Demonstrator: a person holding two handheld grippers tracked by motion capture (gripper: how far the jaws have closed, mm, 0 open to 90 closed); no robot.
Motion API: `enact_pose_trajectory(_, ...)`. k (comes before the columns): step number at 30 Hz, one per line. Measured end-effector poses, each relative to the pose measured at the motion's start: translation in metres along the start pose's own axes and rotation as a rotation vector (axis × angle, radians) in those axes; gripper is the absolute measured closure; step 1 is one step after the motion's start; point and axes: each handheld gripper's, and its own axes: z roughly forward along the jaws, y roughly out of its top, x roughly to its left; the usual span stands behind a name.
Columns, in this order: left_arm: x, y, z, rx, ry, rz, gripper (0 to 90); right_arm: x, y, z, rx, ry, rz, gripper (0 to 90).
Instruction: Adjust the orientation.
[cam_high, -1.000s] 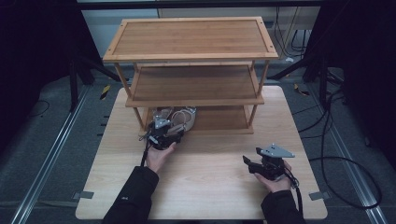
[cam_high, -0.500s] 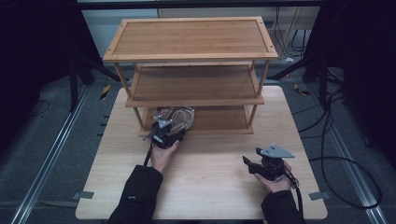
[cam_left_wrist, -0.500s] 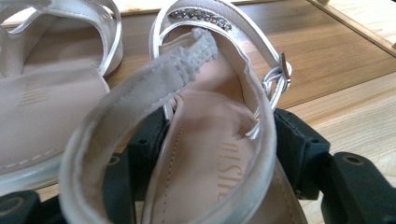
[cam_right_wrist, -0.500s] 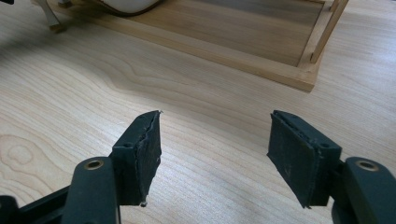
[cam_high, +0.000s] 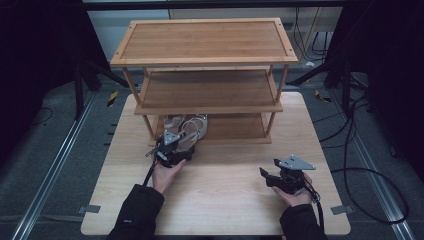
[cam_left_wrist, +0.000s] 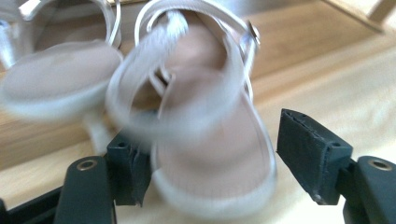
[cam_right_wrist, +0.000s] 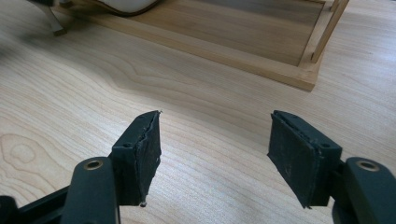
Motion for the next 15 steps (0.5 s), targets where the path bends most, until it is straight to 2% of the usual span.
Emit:
enact_pose_trajectory(3, 0.001, -0.009, -0.009, 0.009, -0.021, 0.004, 30.6, 0.0, 0.0, 0.0, 0.003, -0.001, 0.001, 34.4)
enact_pose_trajectory(6, -0.001, -0.013, -0.009, 0.039, -0.033, 0.023, 39.4, 0.0, 0.0, 0.0, 0.001, -0.002, -0.001, 34.5)
enact_pose_trajectory(7, -0.001, -0.013, -0.009, 0.039, -0.033, 0.023, 42.7, 0.001, 0.0, 0.0, 0.001, -0.002, -0.002, 34.5)
enact_pose_trajectory(8, -0.001, -0.014, -0.005, 0.059, -0.04, 0.016, 45.3, 0.001, 0.0, 0.0, 0.002, -0.003, -0.003, 34.5)
enact_pose_trajectory(10, 0.001, -0.015, -0.001, 0.078, -0.039, 0.012, 54.4, 0.0, 0.0, 0.0, 0.003, -0.003, -0.003, 34.6)
enact_pose_trajectory(13, 0.003, -0.016, 0.002, 0.072, -0.044, -0.008, 67.8, 0.0, 0.0, 0.001, 0.004, -0.002, -0.003, 34.7)
enact_pose_trajectory(15, 0.005, -0.016, 0.003, 0.061, -0.067, -0.032, 76.3, 0.0, 0.0, 0.001, 0.008, 0.0, -0.003, 34.8)
